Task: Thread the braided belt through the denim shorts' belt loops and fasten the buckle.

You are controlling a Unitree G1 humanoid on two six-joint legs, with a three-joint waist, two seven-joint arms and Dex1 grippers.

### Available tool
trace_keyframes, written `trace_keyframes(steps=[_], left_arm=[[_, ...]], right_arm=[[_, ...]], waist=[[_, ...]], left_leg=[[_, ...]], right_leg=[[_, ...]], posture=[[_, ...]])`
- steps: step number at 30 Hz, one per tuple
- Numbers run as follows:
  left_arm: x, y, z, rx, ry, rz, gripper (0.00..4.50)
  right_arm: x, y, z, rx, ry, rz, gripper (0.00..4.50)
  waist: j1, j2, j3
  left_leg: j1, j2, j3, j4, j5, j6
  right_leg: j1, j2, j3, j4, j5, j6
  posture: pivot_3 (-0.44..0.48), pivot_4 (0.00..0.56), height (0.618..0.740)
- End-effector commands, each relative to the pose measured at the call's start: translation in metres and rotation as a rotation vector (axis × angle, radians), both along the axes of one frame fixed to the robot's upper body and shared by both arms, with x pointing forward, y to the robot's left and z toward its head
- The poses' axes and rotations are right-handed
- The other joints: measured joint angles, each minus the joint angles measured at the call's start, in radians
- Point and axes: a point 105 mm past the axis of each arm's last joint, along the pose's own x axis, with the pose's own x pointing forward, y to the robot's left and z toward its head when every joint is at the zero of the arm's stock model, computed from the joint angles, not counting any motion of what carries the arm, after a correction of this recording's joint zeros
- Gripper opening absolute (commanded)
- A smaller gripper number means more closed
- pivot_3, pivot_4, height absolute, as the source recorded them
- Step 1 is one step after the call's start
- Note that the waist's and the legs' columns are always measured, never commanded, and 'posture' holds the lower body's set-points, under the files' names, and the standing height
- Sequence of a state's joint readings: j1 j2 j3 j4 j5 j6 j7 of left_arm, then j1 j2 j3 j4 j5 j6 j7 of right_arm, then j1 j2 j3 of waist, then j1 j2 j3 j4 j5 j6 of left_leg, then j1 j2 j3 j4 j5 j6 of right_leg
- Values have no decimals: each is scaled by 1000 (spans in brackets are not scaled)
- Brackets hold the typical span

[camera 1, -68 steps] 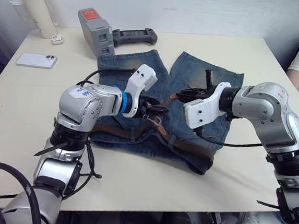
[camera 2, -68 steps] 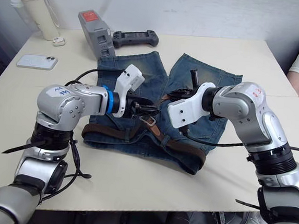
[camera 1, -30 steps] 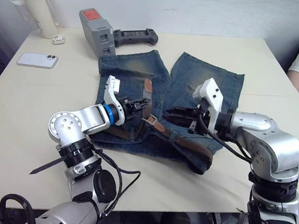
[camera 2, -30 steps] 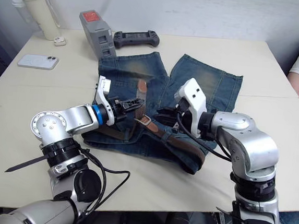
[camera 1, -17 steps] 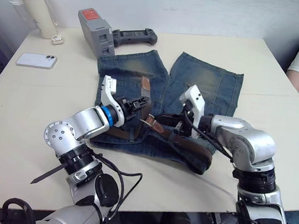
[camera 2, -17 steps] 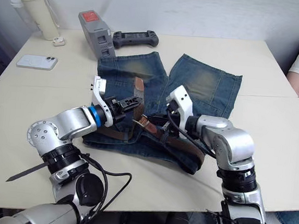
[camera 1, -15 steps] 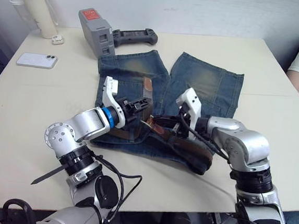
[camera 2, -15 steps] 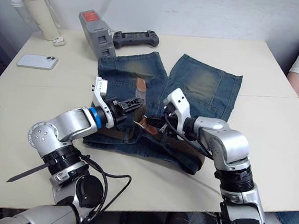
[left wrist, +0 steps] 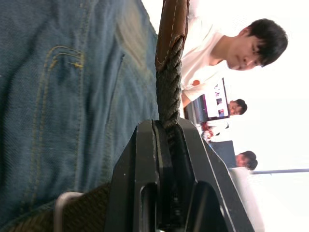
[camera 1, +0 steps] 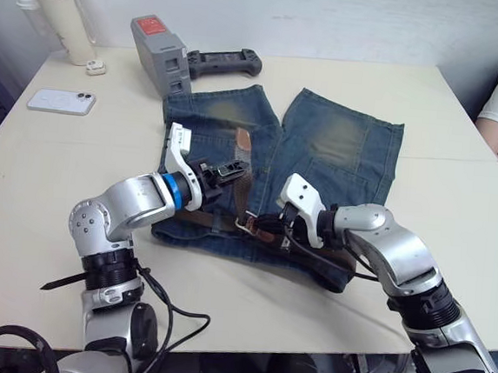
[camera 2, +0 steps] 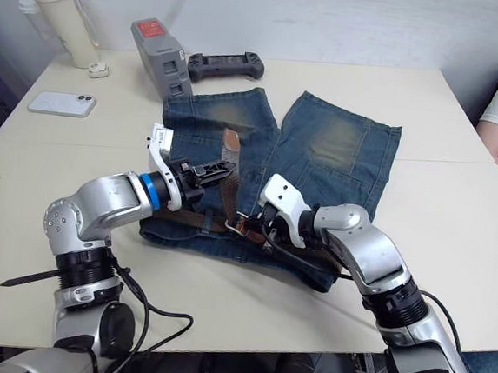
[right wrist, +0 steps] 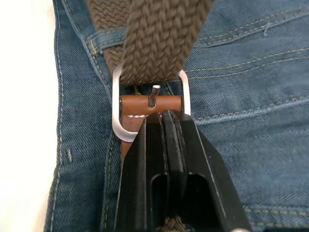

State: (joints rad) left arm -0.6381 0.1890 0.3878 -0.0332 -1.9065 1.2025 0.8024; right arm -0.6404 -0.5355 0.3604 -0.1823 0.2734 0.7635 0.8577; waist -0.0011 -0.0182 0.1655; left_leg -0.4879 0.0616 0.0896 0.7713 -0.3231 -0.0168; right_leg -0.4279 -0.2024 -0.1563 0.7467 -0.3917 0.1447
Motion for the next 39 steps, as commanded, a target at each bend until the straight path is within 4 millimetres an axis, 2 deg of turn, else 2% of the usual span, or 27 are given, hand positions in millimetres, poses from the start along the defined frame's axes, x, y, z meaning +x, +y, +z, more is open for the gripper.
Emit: trace_keyframes(steps=[1, 7, 13, 20, 26, 30, 36, 39], left_arm=[[-9, 1, 16, -60, -63, -15, 0], [-8, 11, 28, -168, -101, 41, 0], [-2, 33, 44, -275, -140, 139, 0], [-6, 36, 26, -226, -106, 128, 0], [-8, 35, 14, -224, -73, 124, 0], [-8, 37, 13, -223, -76, 122, 0], [-8, 45, 8, -203, -69, 134, 0], [-10, 58, -2, -164, -51, 152, 0]], right_arm=[[3, -7, -26, -112, 29, -35, 26], [-4, 0, -29, -144, 23, 24, 26], [-7, 1, -32, -165, 17, 49, 26], [-9, 7, -27, -147, 2, 74, 26], [-10, 10, 7, -69, -60, 95, 26], [-12, 11, 19, -17, -60, 102, 26], [-13, 14, 16, 15, -30, 102, 26], [-7, 15, 15, 35, -18, 75, 26]], waist=[[0, -1, -3], [0, -5, -6], [0, -5, -7], [0, -6, -8], [2, -6, -8], [1, -6, -8], [0, -6, -8], [0, -6, -8]], left_leg=[[0, 0, 0, 0, 0, 0], [0, 0, 0, 0, 0, 0], [0, 0, 0, 0, 0, 0], [0, 0, 0, 0, 0, 0], [0, 0, 0, 0, 0, 0], [-1, 0, 0, -1, 0, 0], [-1, 0, 0, -1, 0, 0], [-1, 0, 0, -1, 0, 0]], right_leg=[[0, 0, 0, 0, 0, 0], [0, 0, 0, 0, 0, 0], [0, 0, 0, -1, 0, 0], [0, 0, -1, -1, 0, 0], [1, 0, -1, -1, 0, 0], [0, 0, -1, -2, 0, 0], [0, 0, -1, -2, 0, 0], [0, 0, -1, -2, 0, 0]], posture=[[0, 150, 650], [0, 150, 650], [0, 150, 650], [0, 150, 650], [0, 150, 650], [0, 150, 650], [0, 150, 650], [0, 150, 650]])
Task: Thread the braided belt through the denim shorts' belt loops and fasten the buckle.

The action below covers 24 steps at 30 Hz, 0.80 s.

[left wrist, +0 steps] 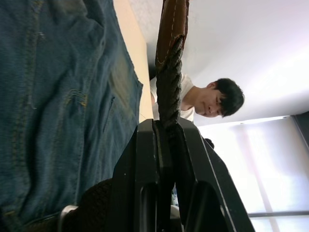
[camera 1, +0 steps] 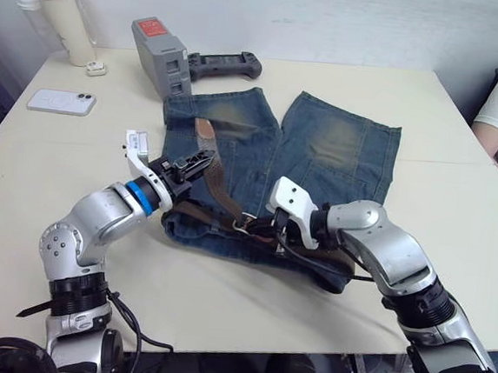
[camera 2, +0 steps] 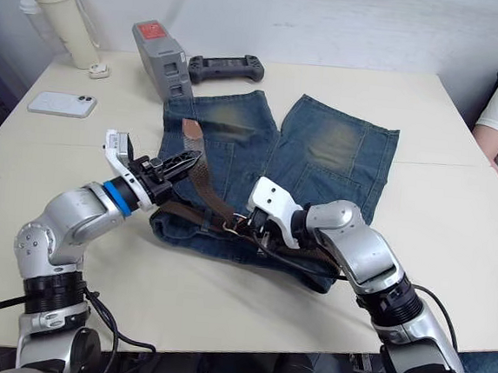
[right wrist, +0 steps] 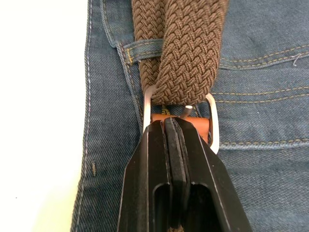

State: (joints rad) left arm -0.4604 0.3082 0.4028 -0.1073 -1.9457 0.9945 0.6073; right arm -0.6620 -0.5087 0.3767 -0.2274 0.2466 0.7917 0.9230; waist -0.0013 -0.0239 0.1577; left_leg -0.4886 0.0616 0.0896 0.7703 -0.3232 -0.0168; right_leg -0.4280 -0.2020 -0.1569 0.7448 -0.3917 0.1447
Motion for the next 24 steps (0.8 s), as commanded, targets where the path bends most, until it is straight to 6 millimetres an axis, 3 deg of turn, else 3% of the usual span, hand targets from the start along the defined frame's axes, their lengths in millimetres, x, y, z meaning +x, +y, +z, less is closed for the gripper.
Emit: trace_keyframes(steps=[1, 12, 24], left_arm=[[-6, 13, -2, 17, -14, -2, 0], [-5, 21, -12, 21, 19, 14, 0], [-5, 23, -12, 45, 11, 1, 0]], right_arm=[[7, 0, 8, 46, -15, -26, 26], [15, -10, 32, 98, -31, -39, 26], [7, 7, 13, 105, 8, -1, 26]], waist=[[-1, 0, 0], [0, 0, 0], [-1, 1, 0]], left_leg=[[0, 0, 0, 0, 0, 0], [0, 0, 0, -1, 0, 0], [0, 0, 0, -1, 0, 0]], right_leg=[[0, 0, 0, 0, 0, 0], [-1, 0, 0, 0, 0, 0], [-1, 0, 0, -1, 0, 0]], posture=[[0, 150, 650], [0, 150, 650], [0, 150, 650]])
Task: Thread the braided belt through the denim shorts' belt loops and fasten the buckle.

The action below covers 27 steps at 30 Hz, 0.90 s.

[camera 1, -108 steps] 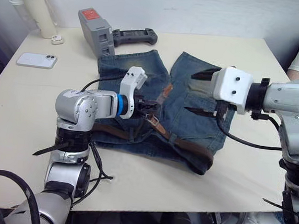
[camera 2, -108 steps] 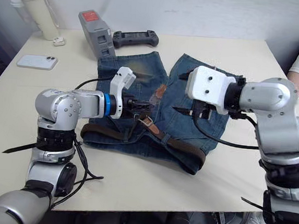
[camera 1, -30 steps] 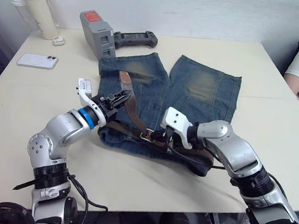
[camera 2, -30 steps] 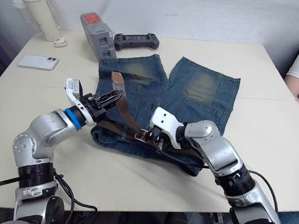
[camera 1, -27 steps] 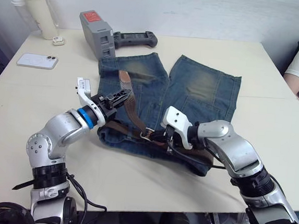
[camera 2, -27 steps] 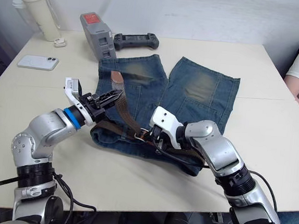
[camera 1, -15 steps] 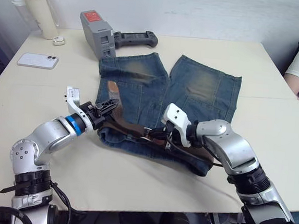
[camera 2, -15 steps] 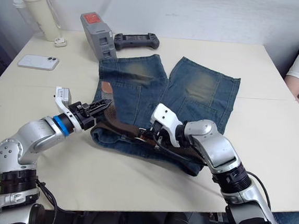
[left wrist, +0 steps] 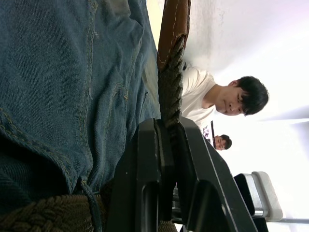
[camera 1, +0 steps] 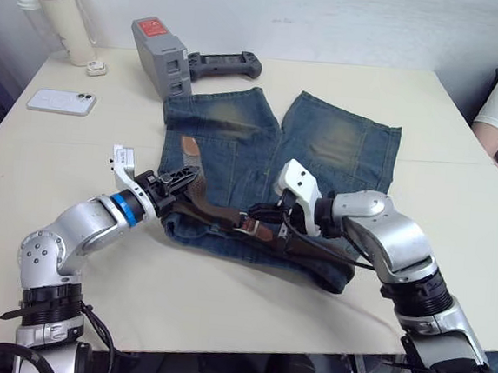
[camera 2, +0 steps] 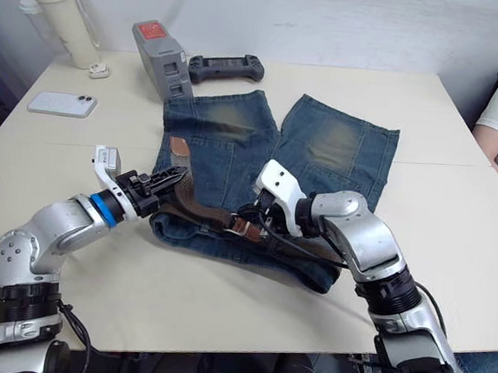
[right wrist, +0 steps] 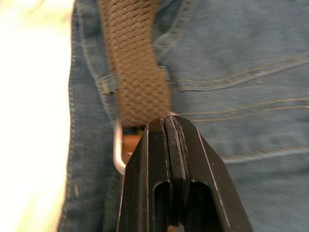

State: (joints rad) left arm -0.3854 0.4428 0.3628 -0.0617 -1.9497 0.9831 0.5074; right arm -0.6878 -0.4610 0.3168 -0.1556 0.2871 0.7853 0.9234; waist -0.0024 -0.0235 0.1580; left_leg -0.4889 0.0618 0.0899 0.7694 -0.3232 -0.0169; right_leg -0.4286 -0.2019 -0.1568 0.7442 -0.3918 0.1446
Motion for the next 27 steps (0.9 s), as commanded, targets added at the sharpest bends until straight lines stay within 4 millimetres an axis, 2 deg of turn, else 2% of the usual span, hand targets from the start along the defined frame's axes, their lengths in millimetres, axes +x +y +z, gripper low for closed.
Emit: trace_keyframes(steps=[1, 8, 17, 27], left_arm=[[-2, 4, 7, -5, -29, -13, 0], [-1, 15, 9, 10, -34, 14, 0], [-2, 14, 9, 10, -42, 13, 0], [-4, 17, 9, 10, -45, 26, 0]], right_arm=[[-3, 7, 1, 16, -20, 21, 26], [-1, 11, -6, 13, -11, 16, 26], [0, 6, -20, -40, 6, 25, 26], [1, 9, -27, -38, 42, 42, 26]], waist=[[0, 0, 0], [-1, 0, 0], [-1, 0, 0], [-2, 0, 0]], left_leg=[[0, 0, 0, 0, 0, 0], [0, 0, 0, 0, 0, 0], [0, 0, 0, 0, 0, 0], [0, 0, 0, 0, 0, 0]], right_leg=[[0, 0, 0, 0, 0, 0], [0, 0, 0, 0, 0, 0], [0, 0, 0, 0, 0, 0], [0, 0, 0, 0, 0, 0]], posture=[[0, 150, 650], [0, 150, 650], [0, 150, 650], [0, 150, 650]])
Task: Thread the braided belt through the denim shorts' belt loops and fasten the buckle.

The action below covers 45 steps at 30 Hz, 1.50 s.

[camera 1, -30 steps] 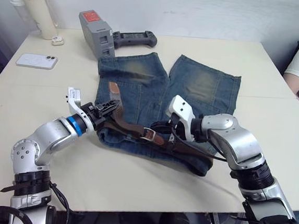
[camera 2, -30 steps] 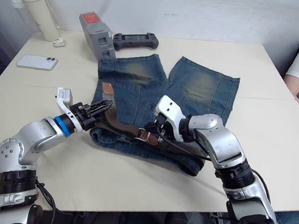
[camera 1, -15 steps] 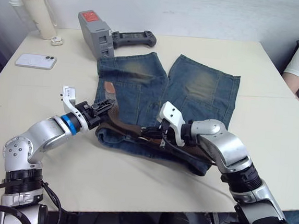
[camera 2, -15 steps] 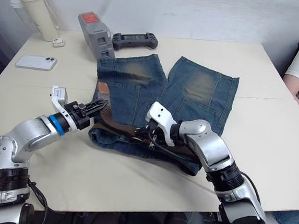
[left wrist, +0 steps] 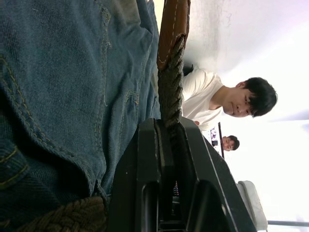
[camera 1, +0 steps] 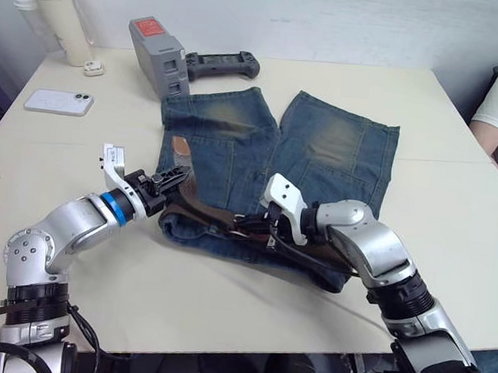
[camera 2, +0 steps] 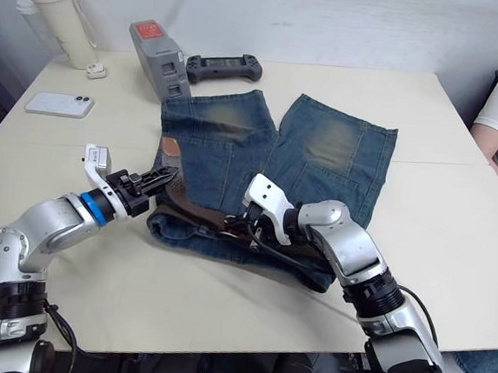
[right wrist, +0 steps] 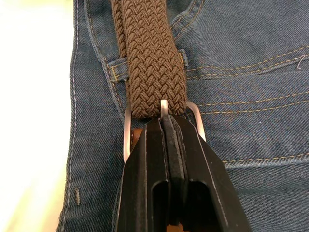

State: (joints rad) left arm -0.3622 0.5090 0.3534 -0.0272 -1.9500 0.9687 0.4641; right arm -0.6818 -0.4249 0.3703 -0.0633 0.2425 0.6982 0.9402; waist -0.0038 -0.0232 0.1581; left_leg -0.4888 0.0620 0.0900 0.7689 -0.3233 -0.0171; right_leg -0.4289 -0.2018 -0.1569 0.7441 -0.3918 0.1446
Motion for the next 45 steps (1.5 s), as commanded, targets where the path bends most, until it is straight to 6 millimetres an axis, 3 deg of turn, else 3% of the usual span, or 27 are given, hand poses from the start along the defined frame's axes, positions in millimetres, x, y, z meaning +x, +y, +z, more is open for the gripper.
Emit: trace_keyframes(steps=[1, 8, 16, 26, 31, 37, 45], left_arm=[[-5, 3, 15, -8, -64, 2, 0], [-7, 3, 15, -13, -74, 7, 0], [-8, 2, 14, -23, -78, 19, 0], [-13, -1, 23, -31, -124, 26, 0], [-18, -16, 41, -35, -208, -37, 0], [-19, -33, 53, -6, -257, -126, 0], [-5, -73, 68, 15, -265, -299, 0]], right_arm=[[-1, 1, -9, -20, 33, 12, 26], [-6, 10, -43, -107, 200, -8, 26], [-18, 6, -68, -263, 260, 79, 26], [-6, 6, -96, -351, 316, -4, 26], [-12, 11, -105, -400, 319, 22, 26], [-14, 8, -112, -447, 312, 40, 26], [-17, 1, -120, -467, 307, 14, 26]], waist=[[0, 0, 0], [-7, 0, -1], [-23, 0, -1], [-29, -3, -20], [-27, -2, -26], [-32, 0, -28], [-27, 1, -29]], left_leg=[[0, 0, 0, 0, 0, 0], [2, 1, 1, -1, 0, -1], [11, 1, 3, -7, -1, -3], [16, 3, 3, -9, -2, -4], [32, 4, 3, -10, -5, -8], [34, 7, 3, -11, -7, -11], [34, 7, 3, -10, -7, -11]], right_leg=[[0, 0, 0, 0, 0, 0], [1, 0, 0, 0, 0, 0], [5, 0, 1, 1, -1, -1], [8, 1, 1, 1, -2, -4], [19, 1, 0, -3, -8, -10], [18, 2, 1, 1, -11, -13], [19, 3, 1, 1, -11, -13]], posture=[[0, 150, 650], [0, 150, 650], [0, 150, 650], [0, 150, 650], [0, 150, 650], [0, 150, 650], [0, 150, 650]])
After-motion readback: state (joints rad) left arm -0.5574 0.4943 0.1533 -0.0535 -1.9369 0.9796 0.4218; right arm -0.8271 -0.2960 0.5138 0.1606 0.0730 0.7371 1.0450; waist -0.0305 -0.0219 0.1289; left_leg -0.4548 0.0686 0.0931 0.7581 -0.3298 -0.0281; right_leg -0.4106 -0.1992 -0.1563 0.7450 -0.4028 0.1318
